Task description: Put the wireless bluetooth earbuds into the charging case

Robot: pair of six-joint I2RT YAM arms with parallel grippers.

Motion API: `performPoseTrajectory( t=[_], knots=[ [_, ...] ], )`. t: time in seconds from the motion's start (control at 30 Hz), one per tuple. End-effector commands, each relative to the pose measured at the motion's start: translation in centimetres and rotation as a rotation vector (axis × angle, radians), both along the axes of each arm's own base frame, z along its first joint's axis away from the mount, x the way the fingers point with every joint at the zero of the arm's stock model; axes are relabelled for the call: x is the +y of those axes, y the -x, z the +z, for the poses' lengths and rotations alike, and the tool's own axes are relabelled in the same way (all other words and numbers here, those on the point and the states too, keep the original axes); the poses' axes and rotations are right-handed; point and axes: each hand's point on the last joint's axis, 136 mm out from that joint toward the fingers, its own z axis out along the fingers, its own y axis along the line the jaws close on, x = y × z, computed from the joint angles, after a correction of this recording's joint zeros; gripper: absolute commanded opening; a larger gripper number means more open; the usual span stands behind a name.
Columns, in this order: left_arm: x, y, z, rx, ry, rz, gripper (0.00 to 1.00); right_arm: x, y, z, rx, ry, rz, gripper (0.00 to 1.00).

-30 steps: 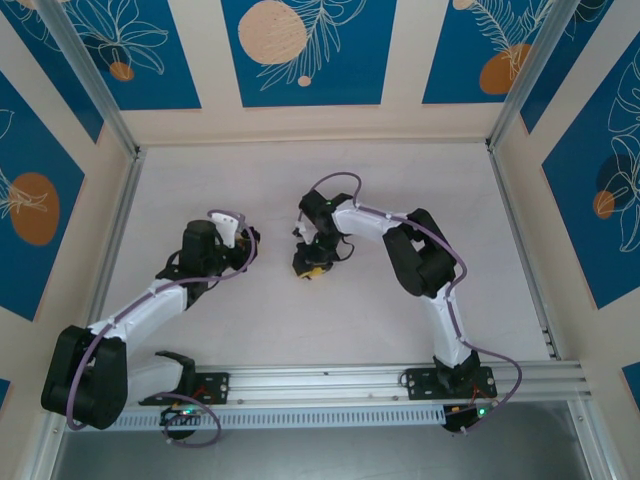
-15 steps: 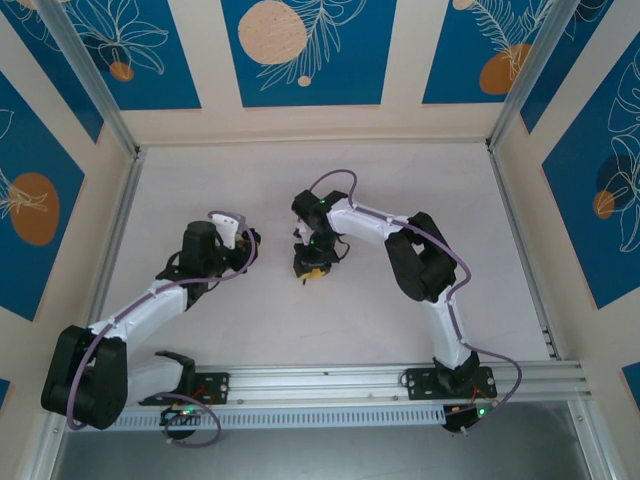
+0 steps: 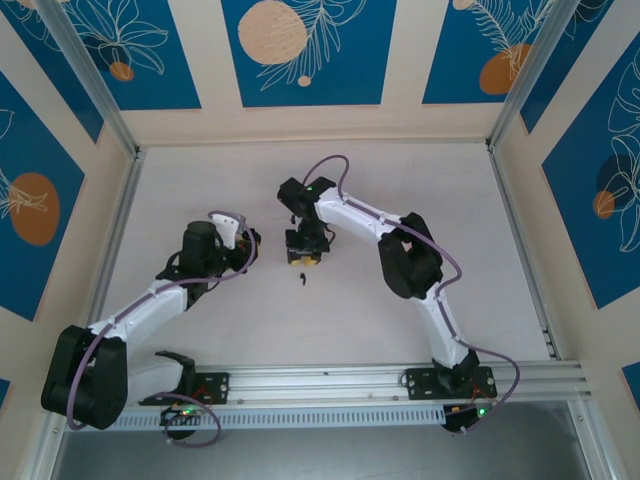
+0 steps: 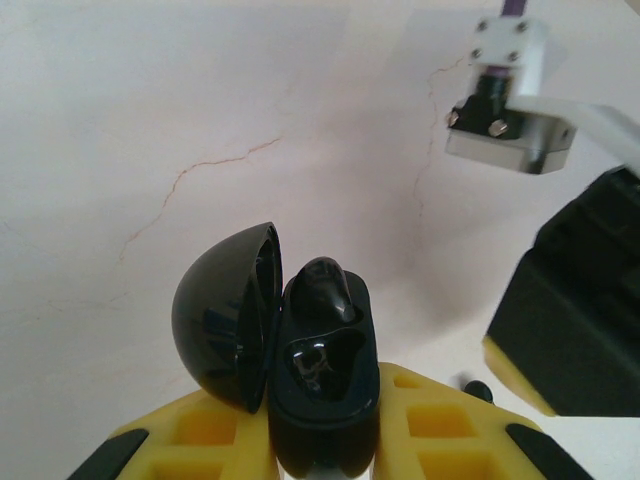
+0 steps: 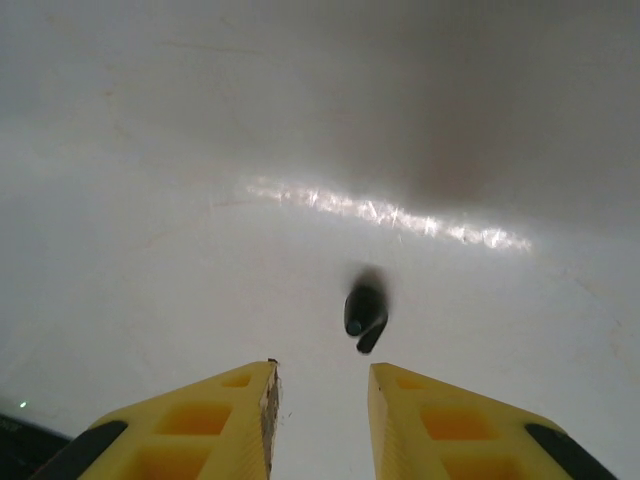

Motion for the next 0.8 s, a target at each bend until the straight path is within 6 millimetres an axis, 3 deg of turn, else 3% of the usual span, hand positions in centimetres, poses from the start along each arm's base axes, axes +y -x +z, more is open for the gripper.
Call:
performPoseTrajectory(
  t=[0.0, 0.43, 0.77],
  knots=[
    [0.3, 0.0, 0.8, -0.011, 0.016, 0.009, 0.22, -0.4, 1.0, -0.9, 0.055, 0.072, -0.011, 0.3],
    [0.3, 0.0, 0.7, -0.008, 0.017, 0.008, 0.22, -0.2, 1.6, -3.5, 0.102, 0.108, 0.005, 0.29],
    [0.3, -0.1, 0.5, -0.006, 0.016, 0.005, 0.22, -0.4, 1.7, -4.7, 0.096, 0.14, 0.016, 0.22]
  ],
)
